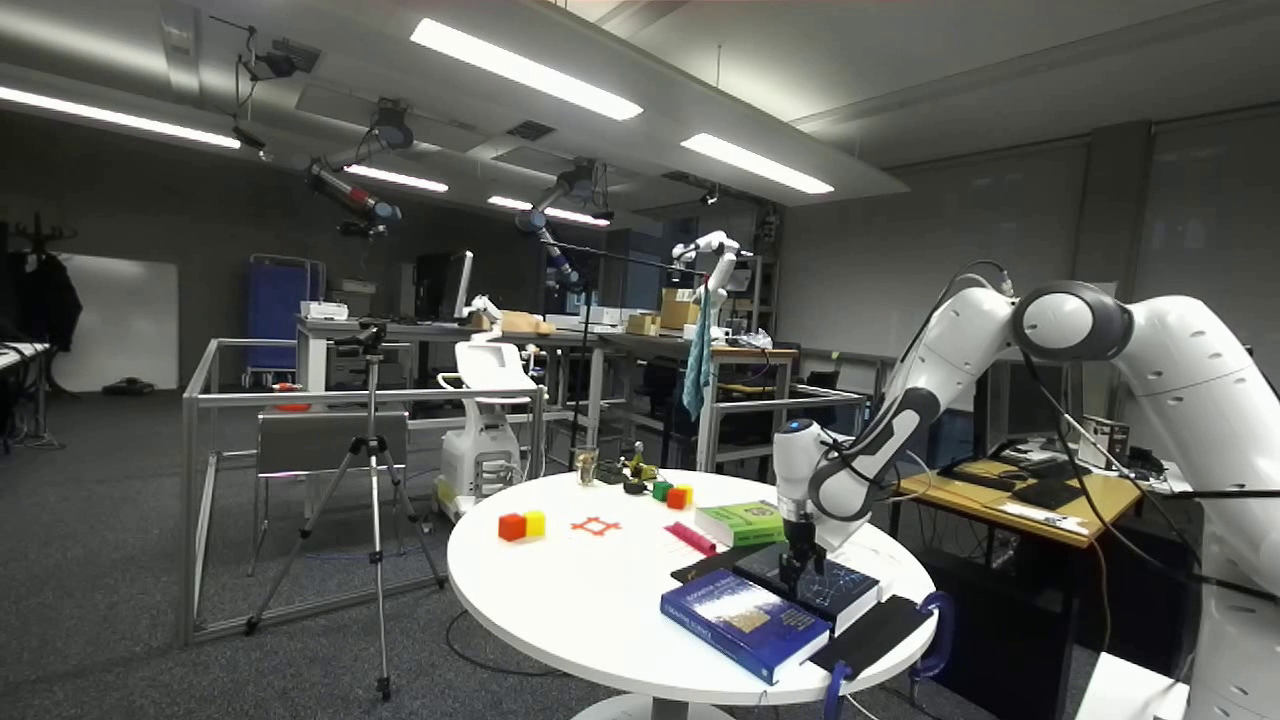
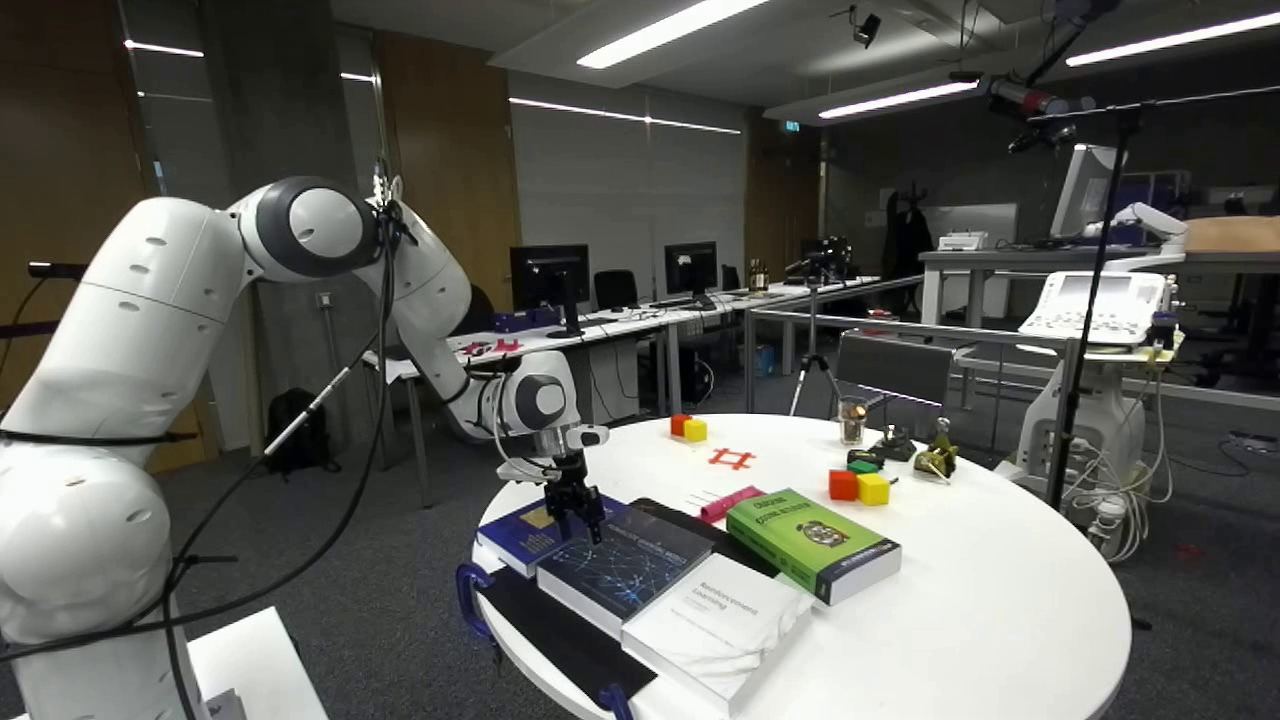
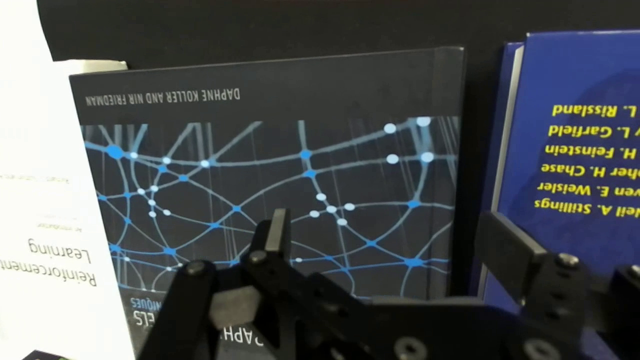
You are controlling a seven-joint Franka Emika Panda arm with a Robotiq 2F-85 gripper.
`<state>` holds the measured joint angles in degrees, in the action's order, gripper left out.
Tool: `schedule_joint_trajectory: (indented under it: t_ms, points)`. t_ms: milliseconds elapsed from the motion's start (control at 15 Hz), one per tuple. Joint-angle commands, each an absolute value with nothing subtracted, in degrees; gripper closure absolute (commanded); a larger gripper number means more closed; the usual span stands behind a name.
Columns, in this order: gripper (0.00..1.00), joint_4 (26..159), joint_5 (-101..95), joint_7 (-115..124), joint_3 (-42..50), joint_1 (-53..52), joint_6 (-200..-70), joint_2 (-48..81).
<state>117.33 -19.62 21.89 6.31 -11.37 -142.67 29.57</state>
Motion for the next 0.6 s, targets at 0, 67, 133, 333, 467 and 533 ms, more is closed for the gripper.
schedule_joint_trajectory:
  t_ms: [0,67,133,333,467,533]
  points:
    - [0.00,115.14,-18.91,17.56,5.51,-10.46,-141.69,31.04]
    - [0.00,114.84,-19.15,17.01,5.62,-10.49,-141.75,31.38]
    - [0.00,114.55,-19.31,16.65,5.77,-10.58,-141.71,31.67]
    - [0.00,113.76,-19.57,15.72,6.00,-10.66,-141.60,32.42]
    - [0.00,113.26,-19.69,15.66,6.14,-10.87,-141.52,32.99]
    - [0.00,113.02,-19.80,15.72,6.21,-11.02,-141.57,33.25]
